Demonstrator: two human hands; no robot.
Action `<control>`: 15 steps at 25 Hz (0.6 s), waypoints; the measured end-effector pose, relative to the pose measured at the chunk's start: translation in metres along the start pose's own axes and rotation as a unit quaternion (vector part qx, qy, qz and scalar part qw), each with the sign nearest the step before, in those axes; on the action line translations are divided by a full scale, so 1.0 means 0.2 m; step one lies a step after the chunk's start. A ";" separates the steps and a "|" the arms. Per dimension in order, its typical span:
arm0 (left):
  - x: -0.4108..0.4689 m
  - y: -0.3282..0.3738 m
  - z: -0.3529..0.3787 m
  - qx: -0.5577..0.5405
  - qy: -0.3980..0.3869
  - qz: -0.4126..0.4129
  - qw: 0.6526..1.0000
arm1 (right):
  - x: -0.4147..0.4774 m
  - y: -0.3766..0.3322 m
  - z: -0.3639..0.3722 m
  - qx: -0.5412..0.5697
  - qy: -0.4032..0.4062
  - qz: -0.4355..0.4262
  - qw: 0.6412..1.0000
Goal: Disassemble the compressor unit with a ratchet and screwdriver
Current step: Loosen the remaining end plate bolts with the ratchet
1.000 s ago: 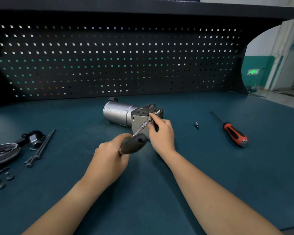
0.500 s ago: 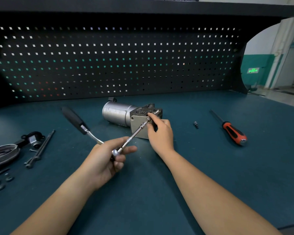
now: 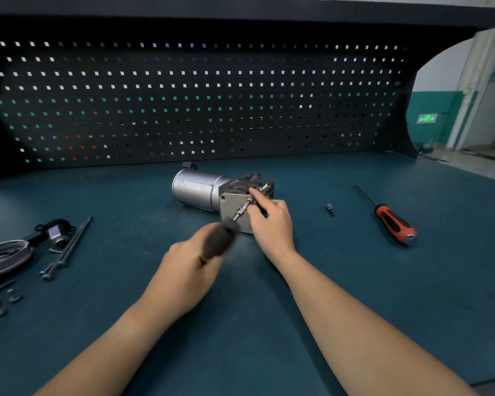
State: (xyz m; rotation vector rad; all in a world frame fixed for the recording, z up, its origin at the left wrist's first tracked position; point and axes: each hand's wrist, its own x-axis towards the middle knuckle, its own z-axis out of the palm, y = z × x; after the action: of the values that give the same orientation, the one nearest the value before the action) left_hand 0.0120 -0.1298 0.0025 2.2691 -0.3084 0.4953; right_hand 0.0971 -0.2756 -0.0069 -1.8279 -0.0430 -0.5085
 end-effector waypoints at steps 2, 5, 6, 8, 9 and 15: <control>-0.01 0.00 0.01 0.126 -0.001 0.058 0.990 | 0.00 0.00 0.00 0.001 -0.006 0.008 1.000; 0.02 0.00 0.00 0.011 0.023 -0.005 1.000 | 0.00 -0.01 0.00 0.011 -0.001 0.013 1.000; 0.03 0.00 -0.01 -0.076 0.023 -0.057 0.995 | 0.00 -0.01 0.00 0.015 -0.001 0.013 1.000; 0.04 0.02 -0.01 -0.255 0.007 -0.175 0.951 | -0.01 -0.01 0.00 0.021 0.000 0.013 1.000; 0.05 0.03 -0.01 -0.325 -0.006 -0.226 0.918 | 0.00 -0.01 0.00 0.022 -0.001 0.014 1.000; 0.08 0.03 -0.06 -0.636 -0.013 -0.408 0.655 | 0.00 -0.01 0.00 0.053 -0.005 0.036 0.998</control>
State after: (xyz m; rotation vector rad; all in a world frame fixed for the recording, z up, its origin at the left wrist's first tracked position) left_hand 0.0211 -0.1252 0.0208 0.8052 0.3218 -0.2472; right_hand 0.0967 -0.2752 -0.0040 -1.7218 -0.0105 -0.4373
